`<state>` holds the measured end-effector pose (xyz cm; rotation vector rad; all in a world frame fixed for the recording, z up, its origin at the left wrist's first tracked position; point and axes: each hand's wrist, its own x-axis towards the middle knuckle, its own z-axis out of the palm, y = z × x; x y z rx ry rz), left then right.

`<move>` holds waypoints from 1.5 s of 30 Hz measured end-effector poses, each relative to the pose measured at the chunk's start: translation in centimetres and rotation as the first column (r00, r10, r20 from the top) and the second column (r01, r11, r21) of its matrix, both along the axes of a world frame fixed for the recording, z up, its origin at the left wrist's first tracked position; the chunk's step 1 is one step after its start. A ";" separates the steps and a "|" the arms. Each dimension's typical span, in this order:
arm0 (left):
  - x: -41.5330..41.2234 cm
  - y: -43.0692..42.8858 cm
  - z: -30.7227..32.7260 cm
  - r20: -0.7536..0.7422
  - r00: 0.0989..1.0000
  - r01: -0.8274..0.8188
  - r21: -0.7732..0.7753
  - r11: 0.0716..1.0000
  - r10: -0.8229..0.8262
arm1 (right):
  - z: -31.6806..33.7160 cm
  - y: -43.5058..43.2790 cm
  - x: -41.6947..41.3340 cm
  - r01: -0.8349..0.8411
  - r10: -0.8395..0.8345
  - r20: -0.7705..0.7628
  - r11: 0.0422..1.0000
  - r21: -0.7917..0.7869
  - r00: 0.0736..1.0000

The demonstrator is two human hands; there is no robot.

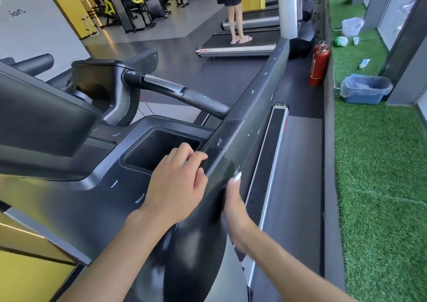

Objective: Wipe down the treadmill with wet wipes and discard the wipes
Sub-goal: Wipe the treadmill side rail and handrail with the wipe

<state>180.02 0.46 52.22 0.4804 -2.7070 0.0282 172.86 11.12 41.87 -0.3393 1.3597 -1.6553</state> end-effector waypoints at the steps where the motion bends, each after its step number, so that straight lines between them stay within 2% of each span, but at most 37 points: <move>1: 0.1 0.0 0.0 -0.004 1.000 -0.004 0.004 1.000 0.004 | 0.6 -0.4 -1.5 0.016 -0.016 0.019 1.000 -0.010 1.000; 5: 0.1 0.0 0.0 -0.006 1.000 -0.001 0.006 1.000 0.001 | 0.9 -0.3 -1.8 0.029 -0.026 0.076 0.998 -0.051 0.997; 9: 0.0 -0.1 0.1 -0.010 1.000 -0.005 0.014 1.000 0.005 | -1.1 0.2 0.9 0.069 -0.075 -0.215 0.997 -0.032 0.974; 13: 0.1 0.1 0.2 -0.004 1.000 -0.008 0.040 0.999 0.008 | 1.1 -1.0 -1.6 0.194 -0.189 -0.266 0.981 -0.010 0.945; 16: 0.0 0.1 0.2 -0.005 1.000 0.006 0.051 0.999 -0.006 | 1.2 0.2 1.1 0.203 -0.225 -0.378 0.974 -0.099 0.898; 18: 0.0 0.0 0.1 -0.014 1.000 0.011 0.059 0.998 -0.010 | 0.5 1.6 5.7 0.153 -0.254 -0.527 0.962 -0.228 0.811; 19: 0.0 0.0 0.1 -0.018 1.000 0.014 0.064 0.998 -0.012 | -0.6 2.1 8.2 0.109 -0.256 -0.623 0.958 -0.265 0.739; 20: 0.0 -0.1 0.1 -0.021 1.000 0.018 0.071 0.997 -0.016 | -1.7 2.5 10.4 0.074 -0.231 -0.717 0.967 -0.244 0.658; 22: 0.1 -0.3 0.0 -0.034 0.999 0.032 0.103 0.994 -0.028 | -3.3 2.8 12.3 0.062 -0.179 -0.887 0.984 -0.169 0.425; 24: 0.2 -0.6 0.0 -0.070 0.997 0.044 0.168 0.985 -0.033 | -3.0 2.5 10.6 0.047 -0.149 -0.937 0.989 -0.142 0.316; 25: 0.3 -0.7 0.0 -0.091 0.995 0.048 0.205 0.978 -0.030 | -2.1 2.0 9.0 0.055 -0.155 -0.937 0.988 -0.145 0.313; 28: 0.4 -0.7 0.1 -0.132 0.991 0.053 0.255 0.965 -0.020 | 0.2 0.0 4.2 0.160 -0.197 -0.824 0.978 -0.131 0.531; 30: 0.5 -0.6 0.2 -0.135 0.991 0.057 0.261 0.964 -0.022 | 0.7 -0.4 4.2 0.184 -0.211 -0.793 0.975 -0.127 0.572; 32: 0.5 -0.7 0.2 -0.140 0.990 0.068 0.262 0.963 -0.032 | 0.3 0.7 6.6 0.103 -0.196 -0.851 0.981 -0.167 0.487; 35: 0.4 -0.8 0.1 -0.142 0.990 0.062 0.264 0.962 -0.025 | -2.0 2.8 9.7 -0.016 -0.163 -0.942 0.984 -0.175 0.294; 37: 0.3 -0.7 0.1 -0.140 0.990 0.057 0.264 0.963 -0.020 | -2.4 2.4 8.1 -0.001 -0.147 -0.944 0.988 -0.155 0.296; 38: 0.3 -0.7 0.1 -0.138 0.990 0.053 0.264 0.963 -0.017 | -2.0 1.7 6.6 0.027 -0.150 -0.928 0.988 -0.150 0.342; 40: 0.3 -0.7 0.1 -0.130 0.991 0.046 0.264 0.963 -0.012 | -0.6 -0.3 2.8 0.138 -0.196 -0.837 0.980 -0.146 0.510; 42: 0.4 -0.6 0.2 -0.121 0.993 0.044 0.262 0.964 -0.013 | 0.6 -1.9 -0.2 0.246 -0.253 -0.653 0.964 -0.104 0.714; 43: 0.4 -0.5 0.2 -0.118 0.993 0.043 0.262 0.964 -0.012 | 0.9 -2.2 -0.6 0.254 -0.255 -0.567 0.964 -0.083 0.783; 45: 0.4 -0.5 0.2 -0.114 0.993 0.036 0.257 0.966 -0.006 | 1.4 -1.0 0.8 0.191 -0.203 -0.523 0.979 -0.078 0.828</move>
